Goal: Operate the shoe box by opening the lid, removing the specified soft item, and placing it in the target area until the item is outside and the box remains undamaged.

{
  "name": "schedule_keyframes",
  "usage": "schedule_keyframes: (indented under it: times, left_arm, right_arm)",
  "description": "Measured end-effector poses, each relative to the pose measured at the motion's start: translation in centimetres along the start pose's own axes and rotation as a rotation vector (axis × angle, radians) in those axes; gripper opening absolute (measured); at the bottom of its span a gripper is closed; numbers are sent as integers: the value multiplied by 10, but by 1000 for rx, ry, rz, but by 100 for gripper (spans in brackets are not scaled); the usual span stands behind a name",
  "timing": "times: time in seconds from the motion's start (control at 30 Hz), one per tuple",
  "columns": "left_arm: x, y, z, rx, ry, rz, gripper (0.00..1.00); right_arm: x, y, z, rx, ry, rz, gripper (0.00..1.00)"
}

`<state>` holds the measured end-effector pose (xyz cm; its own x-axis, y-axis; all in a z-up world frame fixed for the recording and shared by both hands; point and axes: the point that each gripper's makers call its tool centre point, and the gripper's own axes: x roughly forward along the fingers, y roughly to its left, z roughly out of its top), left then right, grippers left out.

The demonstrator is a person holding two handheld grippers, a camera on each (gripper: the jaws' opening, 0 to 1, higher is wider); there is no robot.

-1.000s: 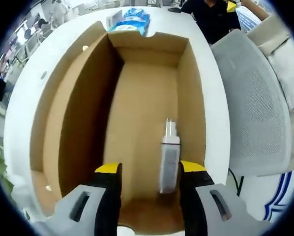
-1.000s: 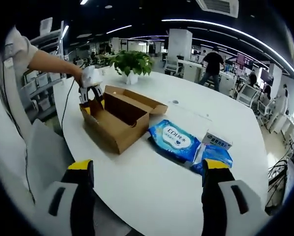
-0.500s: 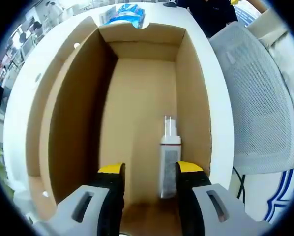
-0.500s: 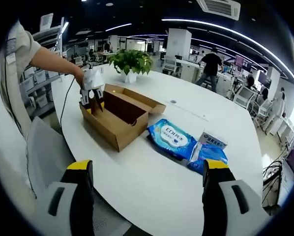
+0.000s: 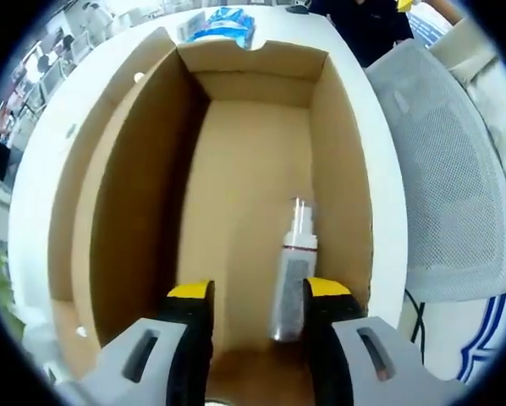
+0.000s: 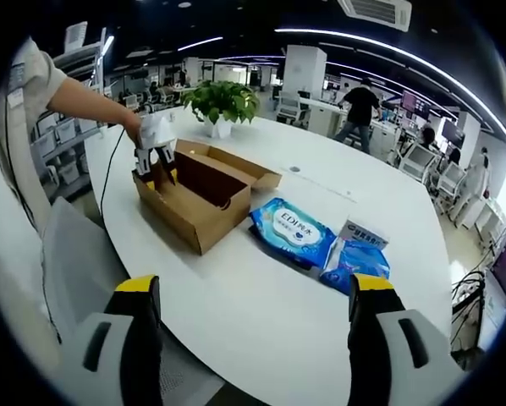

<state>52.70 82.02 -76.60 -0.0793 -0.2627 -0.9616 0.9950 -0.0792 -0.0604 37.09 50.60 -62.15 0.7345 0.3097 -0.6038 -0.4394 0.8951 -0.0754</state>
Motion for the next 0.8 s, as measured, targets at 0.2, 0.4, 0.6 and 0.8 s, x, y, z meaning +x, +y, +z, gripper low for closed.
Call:
schedule_keyframes:
  times: [0.2,0.4,0.6,0.8]
  left_arm:
    - [-1,3,1,8,0,18,41]
    - [-5,0,-4,37,9,-5,42]
    - [-2,-7,-11,75,41,-39,42]
    - [6,-10,-14,98,74,-51,38]
  right_arm:
    - [0,0,-1,2,3,5,87]
    - [-2,-4,-1,1,5,2,87]
    - [0,-3,-4,1,13,5,87]
    - [0,-2,-4,2,14,10,86]
